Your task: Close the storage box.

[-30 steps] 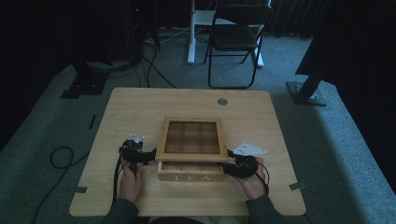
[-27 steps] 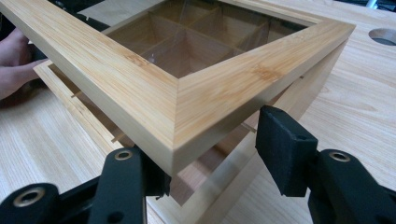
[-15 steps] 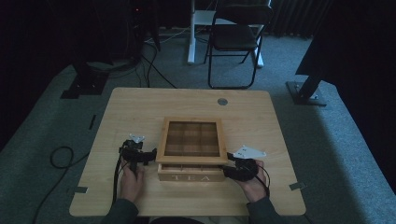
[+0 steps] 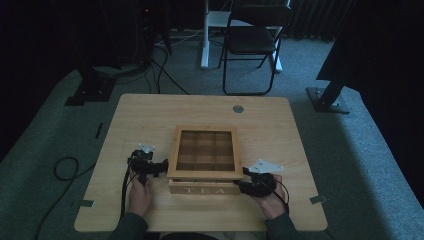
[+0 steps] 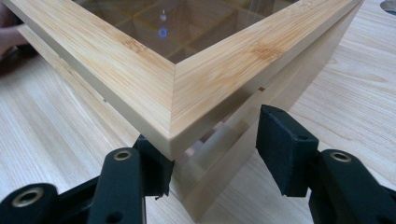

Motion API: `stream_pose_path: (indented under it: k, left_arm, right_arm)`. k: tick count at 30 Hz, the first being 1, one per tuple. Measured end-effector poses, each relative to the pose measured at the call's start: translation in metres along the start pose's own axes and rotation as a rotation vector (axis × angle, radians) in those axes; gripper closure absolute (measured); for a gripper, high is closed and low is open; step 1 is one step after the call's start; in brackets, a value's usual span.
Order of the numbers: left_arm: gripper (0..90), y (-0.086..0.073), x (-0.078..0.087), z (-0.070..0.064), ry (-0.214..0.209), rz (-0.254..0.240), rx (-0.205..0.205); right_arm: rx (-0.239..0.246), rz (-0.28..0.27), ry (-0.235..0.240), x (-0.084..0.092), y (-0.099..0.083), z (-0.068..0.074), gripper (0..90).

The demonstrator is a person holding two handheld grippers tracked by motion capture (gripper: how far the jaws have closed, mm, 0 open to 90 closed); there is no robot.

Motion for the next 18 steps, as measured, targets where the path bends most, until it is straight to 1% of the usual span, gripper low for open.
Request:
stream_pose_path:
  k: [13,18]
  left_arm:
    - [1.6,0.0,0.0,0.0,0.0,0.0,0.0]
    - [1.6,0.0,0.0,0.0,0.0,0.0,0.0]
  right_arm:
    - [-0.008,-0.004,0.0,0.0028,-0.0017,-0.0008,48.2]
    - [-0.007,-0.007,0.02,0.0072,-0.0036,-0.0004,46.6]
Point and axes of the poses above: each handheld gripper's, and its own axes: x roughly backward along the jaws, y roughly out of its top, z roughly to its left, the point moved 7 cm from there along -x, roughly forward along the jaws, and after that the axes turned 3 degrees about -y, right-handed, at the moved point
